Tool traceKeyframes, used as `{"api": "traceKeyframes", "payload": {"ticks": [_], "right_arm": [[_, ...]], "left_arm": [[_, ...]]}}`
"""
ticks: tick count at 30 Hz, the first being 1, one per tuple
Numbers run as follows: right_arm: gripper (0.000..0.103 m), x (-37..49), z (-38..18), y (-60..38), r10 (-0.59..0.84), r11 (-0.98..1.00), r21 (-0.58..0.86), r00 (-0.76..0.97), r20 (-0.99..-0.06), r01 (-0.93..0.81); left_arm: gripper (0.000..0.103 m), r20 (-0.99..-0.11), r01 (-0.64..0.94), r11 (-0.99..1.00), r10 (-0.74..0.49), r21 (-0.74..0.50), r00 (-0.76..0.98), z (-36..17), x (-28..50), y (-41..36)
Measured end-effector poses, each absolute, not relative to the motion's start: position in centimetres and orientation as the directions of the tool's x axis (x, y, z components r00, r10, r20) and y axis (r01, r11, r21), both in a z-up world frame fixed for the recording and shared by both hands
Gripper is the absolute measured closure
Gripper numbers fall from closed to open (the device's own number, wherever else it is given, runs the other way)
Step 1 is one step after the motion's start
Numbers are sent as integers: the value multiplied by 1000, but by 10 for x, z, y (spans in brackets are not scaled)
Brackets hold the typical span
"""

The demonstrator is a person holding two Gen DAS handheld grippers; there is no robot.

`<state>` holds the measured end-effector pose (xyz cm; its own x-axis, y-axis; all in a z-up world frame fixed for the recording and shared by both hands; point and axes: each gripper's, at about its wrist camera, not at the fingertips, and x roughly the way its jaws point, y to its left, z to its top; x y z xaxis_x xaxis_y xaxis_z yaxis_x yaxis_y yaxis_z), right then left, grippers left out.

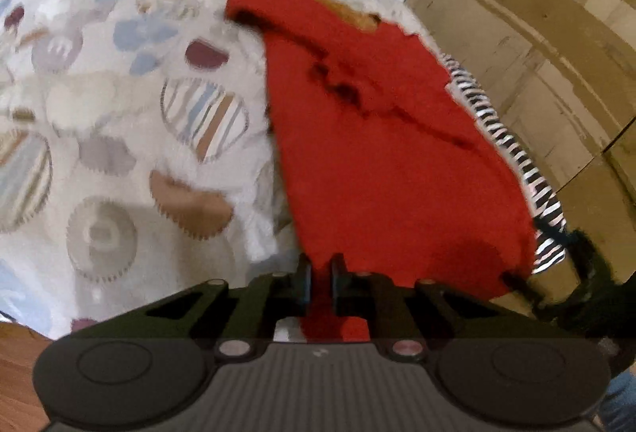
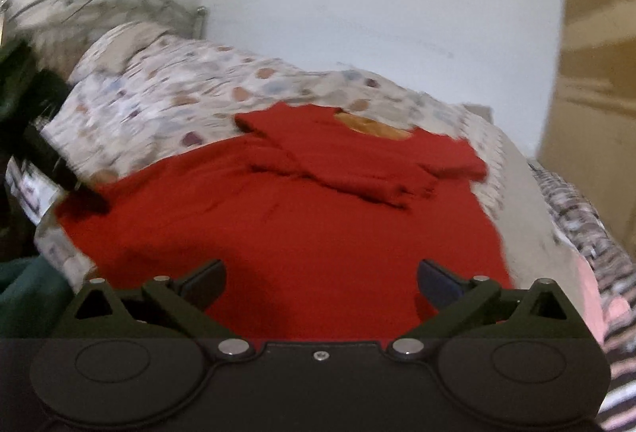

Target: Fold small clothes

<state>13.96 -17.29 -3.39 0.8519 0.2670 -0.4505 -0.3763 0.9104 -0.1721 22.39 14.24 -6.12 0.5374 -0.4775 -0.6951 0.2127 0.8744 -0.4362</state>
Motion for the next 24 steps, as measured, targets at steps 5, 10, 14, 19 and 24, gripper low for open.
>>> {"api": "traceKeyframes", "payload": {"ticks": [5, 10, 14, 19, 24], "right_arm": [[1, 123, -39, -122, 387, 803, -296, 830, -402, -518], [1, 122, -52, -68, 377, 757, -398, 844, -382, -518], [10, 126, -57, -39, 324, 755, -489, 897, -301, -436], [39, 141, -57, -32, 293, 751, -529, 917, -269, -395], [72, 148, -67, -46, 236, 750, -550, 926, -295, -367]], "left_arm": [[95, -606, 205, 815, -548, -543, 576, -21, 228, 148], [95, -559, 231, 777, -593, -585, 580, 3, 237, 139], [95, -559, 262, 787, -591, -559, 582, 11, 237, 129], [95, -545, 233, 762, -609, -605, 576, 8, 233, 139], [95, -564, 222, 805, -554, -550, 613, 4, 227, 147]]}}
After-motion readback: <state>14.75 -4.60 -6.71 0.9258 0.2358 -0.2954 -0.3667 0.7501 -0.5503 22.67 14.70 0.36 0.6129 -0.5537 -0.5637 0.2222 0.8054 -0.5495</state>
